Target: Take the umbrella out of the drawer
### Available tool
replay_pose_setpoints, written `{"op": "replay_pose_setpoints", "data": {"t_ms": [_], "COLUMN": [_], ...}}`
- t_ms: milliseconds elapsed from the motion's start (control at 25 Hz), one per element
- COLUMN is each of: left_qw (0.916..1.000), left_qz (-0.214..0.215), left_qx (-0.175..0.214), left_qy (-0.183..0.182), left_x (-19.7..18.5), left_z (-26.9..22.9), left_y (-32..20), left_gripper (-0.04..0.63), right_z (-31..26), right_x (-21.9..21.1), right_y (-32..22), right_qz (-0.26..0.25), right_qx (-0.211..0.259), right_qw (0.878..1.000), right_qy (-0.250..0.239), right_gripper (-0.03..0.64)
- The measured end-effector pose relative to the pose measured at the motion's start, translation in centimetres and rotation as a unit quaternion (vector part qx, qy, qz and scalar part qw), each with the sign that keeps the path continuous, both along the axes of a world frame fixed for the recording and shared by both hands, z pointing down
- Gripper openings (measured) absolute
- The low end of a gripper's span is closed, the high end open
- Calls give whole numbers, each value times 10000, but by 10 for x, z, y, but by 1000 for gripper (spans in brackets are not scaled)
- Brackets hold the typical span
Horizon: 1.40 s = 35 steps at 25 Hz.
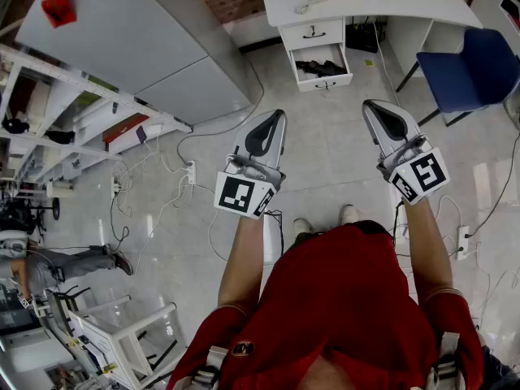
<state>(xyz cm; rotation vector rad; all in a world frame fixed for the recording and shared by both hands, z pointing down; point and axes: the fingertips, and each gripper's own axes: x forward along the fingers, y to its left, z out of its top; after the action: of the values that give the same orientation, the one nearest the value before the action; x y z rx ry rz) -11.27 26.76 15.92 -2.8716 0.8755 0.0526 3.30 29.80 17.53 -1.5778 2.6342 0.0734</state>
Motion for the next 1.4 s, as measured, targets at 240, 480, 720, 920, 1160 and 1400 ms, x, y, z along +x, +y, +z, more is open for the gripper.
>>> {"op": "replay_pose_setpoints", "data": {"t_ms": [240,480,720,920,1160,1400], "left_qw": [10000,9998,9992,9986,9981,9981], "left_qz": [-43,-99,-248,-412,-542,-528], "left_qx": [8,24,90,79,38,24], "left_qy": [-41,-178,-298,-328,-301,-320], "left_x": [18,49,82,94,102,102], "left_z": [3,4,4,9,14,23], "left_y": [-3,-7,-10,-15,-44,-75], "left_gripper": [8,8,8,8,8,8], "right_z": [1,9,16,21,22,28], "right_x": [17,58,103,127,133,134], "right_y": [0,-1,-3,-12,-38,-74], "right_qz": [-114,-60,-99,-161,-326,-355], "right_qx": [71,20,-2,-17,-26,-86], "right_qw": [9998,9995,9993,9993,9992,9992], "right_qy": [-156,-314,-373,-340,-240,-149], "right_gripper": [12,12,12,12,12,12]}}
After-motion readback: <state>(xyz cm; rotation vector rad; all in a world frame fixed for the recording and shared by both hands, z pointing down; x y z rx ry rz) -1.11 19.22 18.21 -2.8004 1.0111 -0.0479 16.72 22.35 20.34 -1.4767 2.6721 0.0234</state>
